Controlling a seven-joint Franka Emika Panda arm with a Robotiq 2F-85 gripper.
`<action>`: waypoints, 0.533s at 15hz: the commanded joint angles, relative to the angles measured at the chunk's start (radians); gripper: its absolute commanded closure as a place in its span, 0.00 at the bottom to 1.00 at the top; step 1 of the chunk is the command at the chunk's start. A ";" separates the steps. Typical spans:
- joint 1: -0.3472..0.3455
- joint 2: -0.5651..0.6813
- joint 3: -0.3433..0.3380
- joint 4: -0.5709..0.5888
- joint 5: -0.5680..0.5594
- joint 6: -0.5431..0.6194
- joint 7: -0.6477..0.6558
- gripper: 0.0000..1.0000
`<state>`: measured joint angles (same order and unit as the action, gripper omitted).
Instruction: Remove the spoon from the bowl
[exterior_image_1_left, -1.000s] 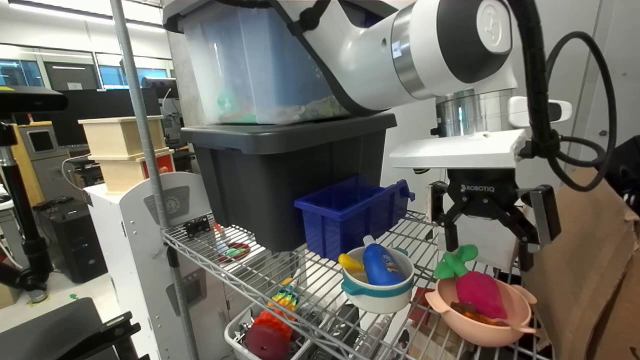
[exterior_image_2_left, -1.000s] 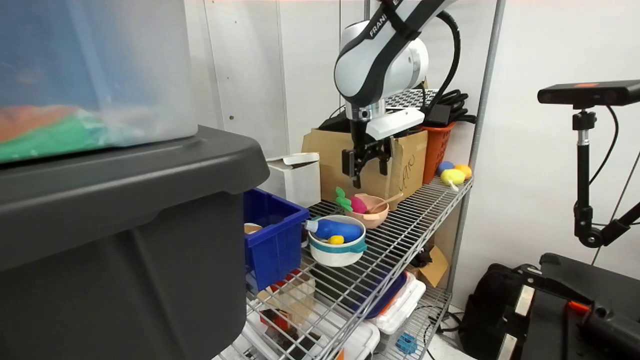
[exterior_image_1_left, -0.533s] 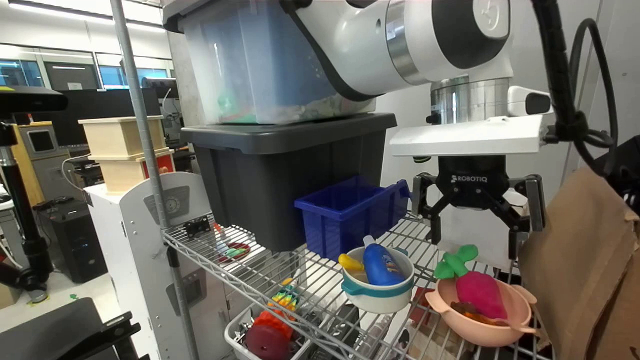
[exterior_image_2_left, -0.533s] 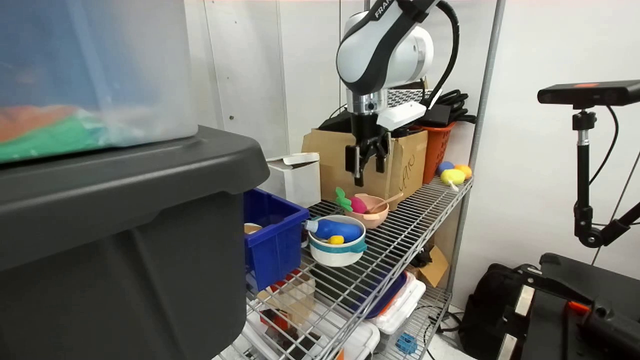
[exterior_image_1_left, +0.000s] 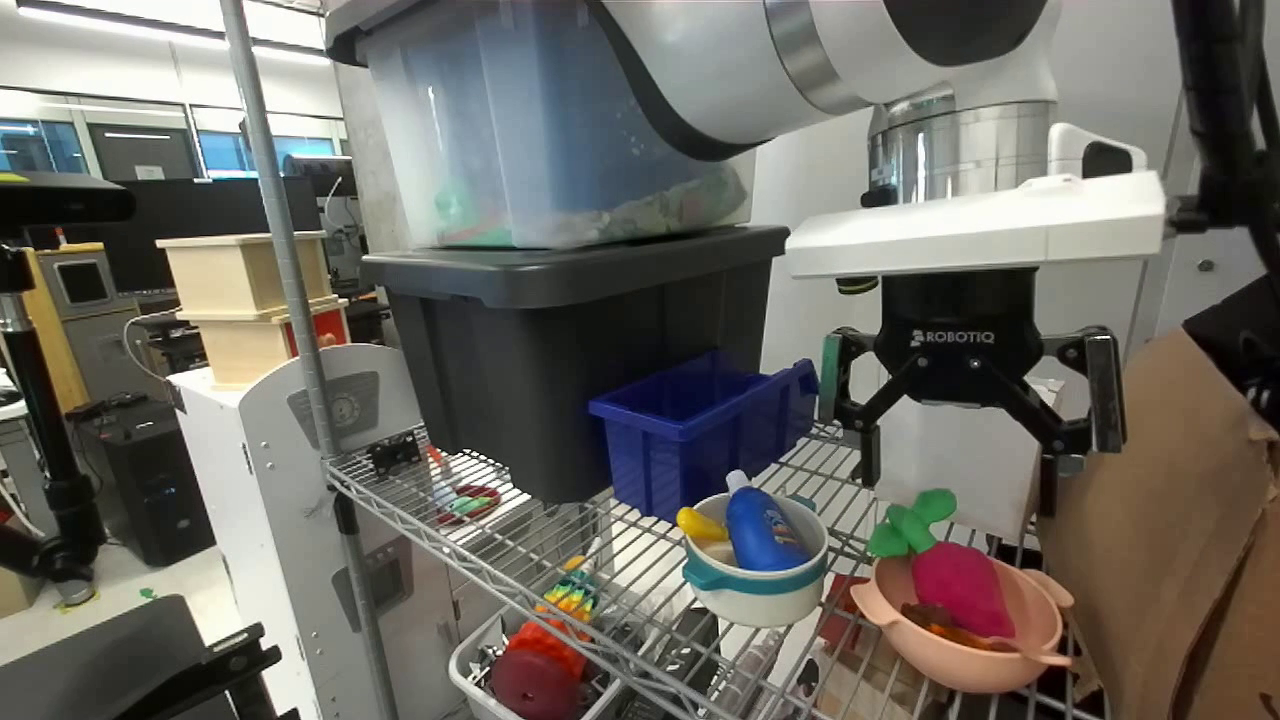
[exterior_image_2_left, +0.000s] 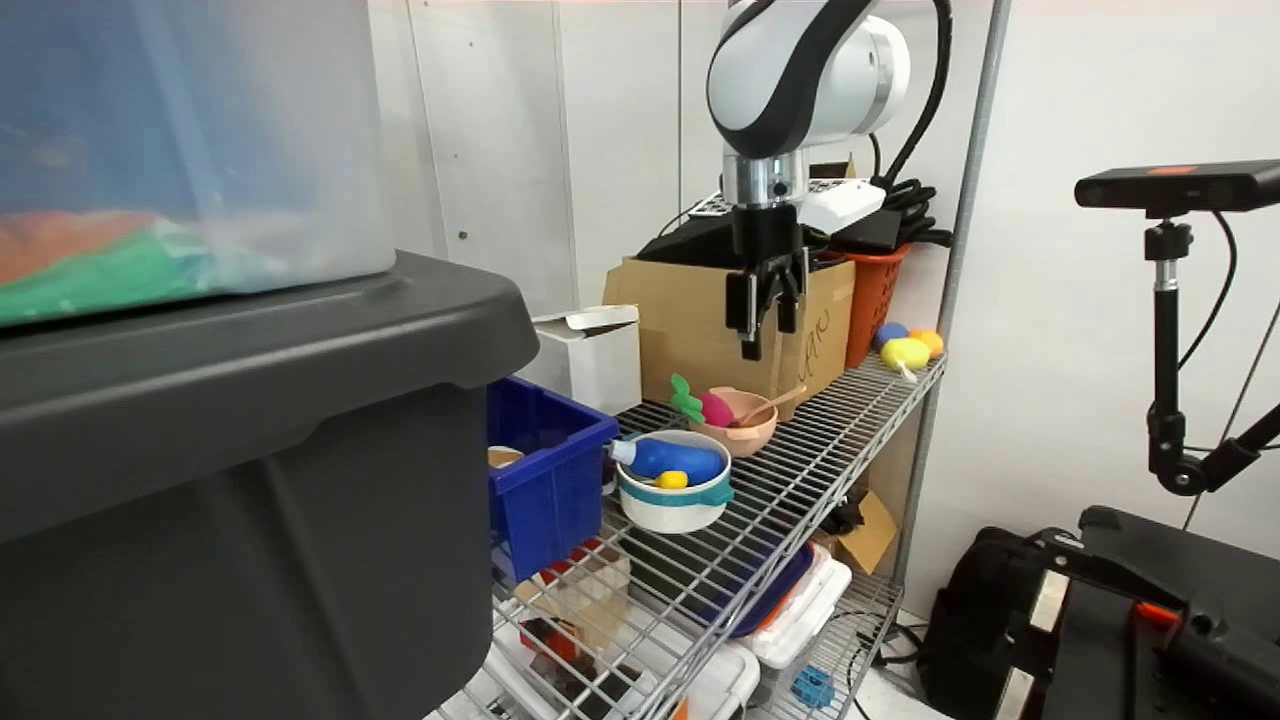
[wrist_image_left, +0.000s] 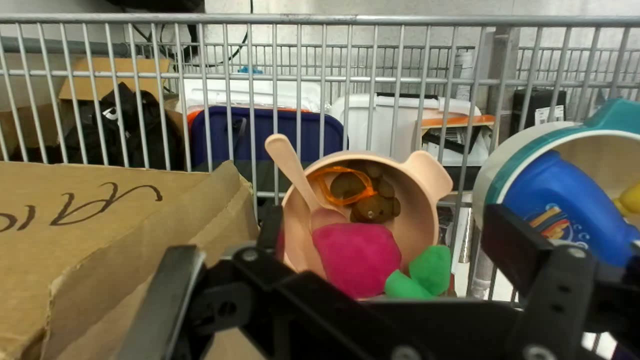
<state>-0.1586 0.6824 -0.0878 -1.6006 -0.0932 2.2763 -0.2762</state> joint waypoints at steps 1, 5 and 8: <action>-0.013 -0.057 0.016 -0.070 0.010 -0.009 0.007 0.00; -0.008 -0.025 0.010 -0.040 -0.004 -0.003 0.008 0.00; -0.008 -0.028 0.010 -0.044 -0.003 -0.003 0.008 0.00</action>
<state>-0.1597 0.6543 -0.0858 -1.6466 -0.0903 2.2762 -0.2716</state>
